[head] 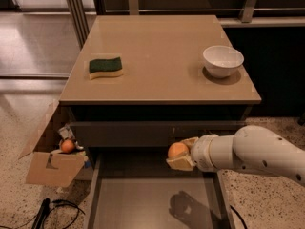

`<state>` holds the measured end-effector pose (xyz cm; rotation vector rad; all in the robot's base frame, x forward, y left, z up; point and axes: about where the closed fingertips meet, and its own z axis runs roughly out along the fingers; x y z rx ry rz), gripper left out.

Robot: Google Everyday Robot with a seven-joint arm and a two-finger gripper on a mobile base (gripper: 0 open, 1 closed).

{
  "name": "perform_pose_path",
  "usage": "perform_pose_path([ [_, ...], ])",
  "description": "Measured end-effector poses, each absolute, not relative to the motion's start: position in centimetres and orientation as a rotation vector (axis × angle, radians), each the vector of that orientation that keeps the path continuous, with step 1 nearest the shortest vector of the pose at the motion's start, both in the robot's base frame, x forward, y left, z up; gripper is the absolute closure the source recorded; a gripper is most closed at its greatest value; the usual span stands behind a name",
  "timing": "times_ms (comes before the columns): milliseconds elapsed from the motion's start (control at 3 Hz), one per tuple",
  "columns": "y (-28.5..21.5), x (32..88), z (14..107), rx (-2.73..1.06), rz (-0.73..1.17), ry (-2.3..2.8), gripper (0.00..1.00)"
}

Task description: Place orange into middle drawer

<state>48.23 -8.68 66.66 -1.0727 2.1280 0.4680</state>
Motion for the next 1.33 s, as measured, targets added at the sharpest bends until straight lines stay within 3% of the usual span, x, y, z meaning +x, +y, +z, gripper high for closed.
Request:
perform_pose_path([
  [1333, -7.5, 48.0, 53.5, -0.997, 0.543, 2.236, 1.0],
])
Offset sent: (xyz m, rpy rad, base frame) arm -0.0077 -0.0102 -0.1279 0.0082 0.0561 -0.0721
